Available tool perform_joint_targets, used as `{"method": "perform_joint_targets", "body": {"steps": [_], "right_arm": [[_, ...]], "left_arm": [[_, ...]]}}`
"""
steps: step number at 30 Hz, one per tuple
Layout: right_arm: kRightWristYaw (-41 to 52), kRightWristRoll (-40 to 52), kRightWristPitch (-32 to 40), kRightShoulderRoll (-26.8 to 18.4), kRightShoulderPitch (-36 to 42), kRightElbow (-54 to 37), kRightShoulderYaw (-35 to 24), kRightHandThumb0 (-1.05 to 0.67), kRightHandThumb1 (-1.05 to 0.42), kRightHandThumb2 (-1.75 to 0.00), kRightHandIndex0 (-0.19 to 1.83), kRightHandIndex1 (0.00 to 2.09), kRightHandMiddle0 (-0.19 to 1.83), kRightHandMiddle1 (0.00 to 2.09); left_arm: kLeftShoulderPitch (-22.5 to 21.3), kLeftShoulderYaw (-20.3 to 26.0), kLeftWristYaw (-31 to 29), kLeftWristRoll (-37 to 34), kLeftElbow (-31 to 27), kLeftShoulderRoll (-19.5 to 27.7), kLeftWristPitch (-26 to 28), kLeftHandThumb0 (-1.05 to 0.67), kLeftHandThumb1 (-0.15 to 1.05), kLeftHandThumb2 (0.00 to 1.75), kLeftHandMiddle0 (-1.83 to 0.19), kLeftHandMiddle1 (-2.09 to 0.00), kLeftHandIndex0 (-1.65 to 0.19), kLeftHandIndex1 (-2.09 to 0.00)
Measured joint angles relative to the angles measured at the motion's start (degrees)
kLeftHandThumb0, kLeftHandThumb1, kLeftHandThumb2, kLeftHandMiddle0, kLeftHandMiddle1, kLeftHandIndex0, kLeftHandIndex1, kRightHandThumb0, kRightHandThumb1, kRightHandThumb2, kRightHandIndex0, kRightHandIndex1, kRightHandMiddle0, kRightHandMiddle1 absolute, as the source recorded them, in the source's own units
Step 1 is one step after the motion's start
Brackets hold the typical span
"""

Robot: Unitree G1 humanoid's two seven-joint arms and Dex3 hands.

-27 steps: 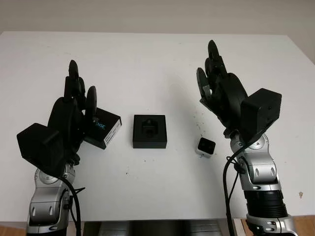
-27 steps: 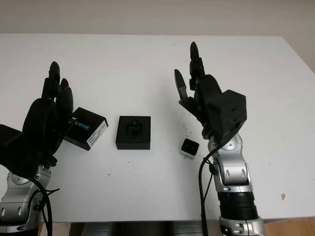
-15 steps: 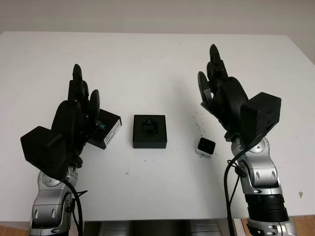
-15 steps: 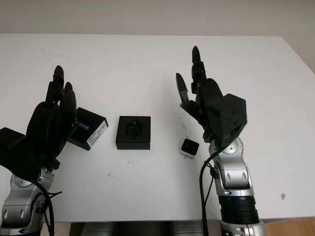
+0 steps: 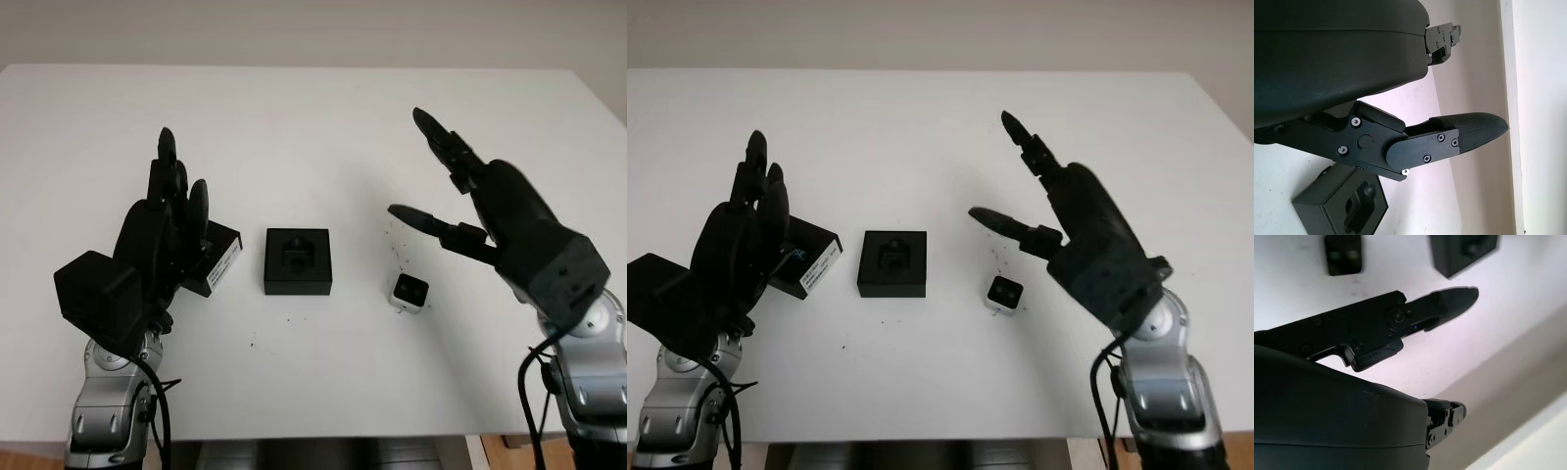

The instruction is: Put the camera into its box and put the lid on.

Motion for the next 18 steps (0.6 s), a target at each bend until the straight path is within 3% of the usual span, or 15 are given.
{"method": "perform_joint_targets", "body": {"steps": [7,18], "right_arm": [[7.4,-7.17,5.16,-6.88,6.25,-11.88,-1.51,-0.64,-0.89,-0.04,0.24,0.09,0.27,0.07],[10.56,-17.48,2.54,-9.75,10.55,-13.67,-1.14,-0.59,-0.89,-0.06,0.3,0.08,0.34,0.06]], "left_arm": [[-1.21,0.05,-0.77,-0.13,0.66,1.01,-0.04,-0.81,1.05,0.67,0.19,0.0,0.19,0.0],[-2.33,0.38,-1.14,-0.87,1.85,1.3,0.51,-0.81,1.05,0.66,0.19,0.0,0.19,0.0]]}}
